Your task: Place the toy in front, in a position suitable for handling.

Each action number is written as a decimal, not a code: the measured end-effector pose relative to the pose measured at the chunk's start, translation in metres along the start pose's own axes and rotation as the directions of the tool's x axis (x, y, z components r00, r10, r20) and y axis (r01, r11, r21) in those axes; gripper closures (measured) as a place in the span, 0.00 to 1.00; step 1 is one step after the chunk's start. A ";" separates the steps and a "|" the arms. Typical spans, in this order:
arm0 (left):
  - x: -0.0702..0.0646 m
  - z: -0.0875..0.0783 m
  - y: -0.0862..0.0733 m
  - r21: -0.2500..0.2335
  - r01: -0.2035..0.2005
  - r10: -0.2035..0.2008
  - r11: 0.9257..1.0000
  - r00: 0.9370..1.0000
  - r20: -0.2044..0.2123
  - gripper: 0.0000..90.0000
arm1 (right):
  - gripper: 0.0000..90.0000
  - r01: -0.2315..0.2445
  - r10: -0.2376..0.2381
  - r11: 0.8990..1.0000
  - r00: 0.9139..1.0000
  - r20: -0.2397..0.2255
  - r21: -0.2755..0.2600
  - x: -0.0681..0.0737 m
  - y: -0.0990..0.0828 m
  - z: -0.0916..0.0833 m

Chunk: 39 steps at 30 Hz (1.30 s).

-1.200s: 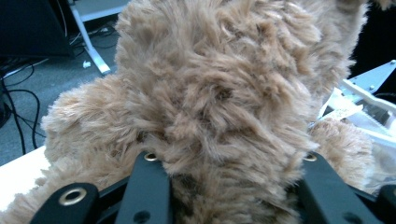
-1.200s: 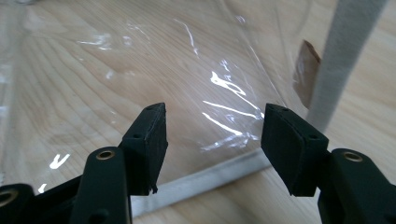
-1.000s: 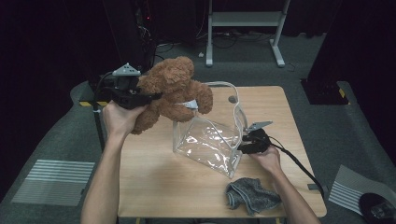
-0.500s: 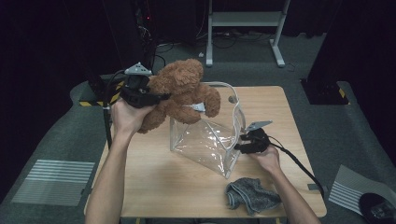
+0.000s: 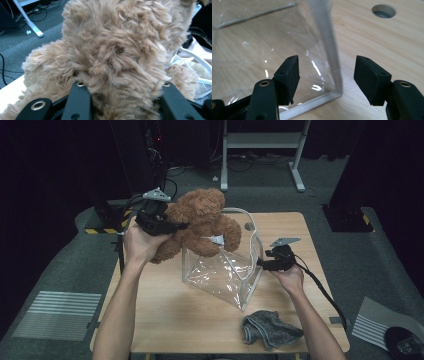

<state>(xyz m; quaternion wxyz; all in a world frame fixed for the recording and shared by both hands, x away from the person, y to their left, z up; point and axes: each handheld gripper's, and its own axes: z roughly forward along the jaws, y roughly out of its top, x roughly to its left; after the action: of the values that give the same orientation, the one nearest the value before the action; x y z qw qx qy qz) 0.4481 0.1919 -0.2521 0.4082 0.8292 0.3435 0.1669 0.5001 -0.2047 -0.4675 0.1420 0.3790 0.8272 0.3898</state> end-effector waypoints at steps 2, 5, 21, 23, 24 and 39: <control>-0.002 0.002 0.001 0.002 -0.005 0.005 1.000 1.000 0.014 0.71 | 0.41 0.005 -0.005 1.000 1.000 -0.004 0.000 0.000 0.003 -0.001; -0.004 0.007 0.002 0.015 -0.013 0.013 1.000 0.999 0.036 0.71 | 0.41 0.021 -0.021 1.000 0.999 -0.025 0.001 0.004 0.004 0.003; -0.008 0.019 0.001 0.121 -0.050 0.043 0.991 0.997 0.058 0.71 | 0.40 0.020 -0.021 1.000 0.999 -0.046 -0.017 0.002 0.008 0.004; -0.009 0.019 0.001 0.125 -0.050 0.042 0.991 0.997 0.062 0.71 | 0.40 0.033 -0.034 0.999 0.997 -0.070 -0.017 0.006 0.007 0.007; -0.009 0.019 0.001 0.125 -0.050 0.042 0.991 0.997 0.062 0.71 | 0.40 0.033 -0.034 0.999 0.997 -0.070 -0.017 0.006 0.007 0.007; -0.011 0.019 0.004 0.178 -0.018 0.014 0.984 1.000 0.023 0.67 | 0.39 0.068 -0.070 0.997 0.995 -0.077 -0.023 0.015 0.008 0.008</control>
<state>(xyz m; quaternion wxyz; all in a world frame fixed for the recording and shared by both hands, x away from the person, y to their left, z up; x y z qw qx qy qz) 0.4527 0.1720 -0.2602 0.3349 0.8669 0.3456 0.1298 0.4982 -0.1857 -0.4660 0.1270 0.3332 0.8408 0.4073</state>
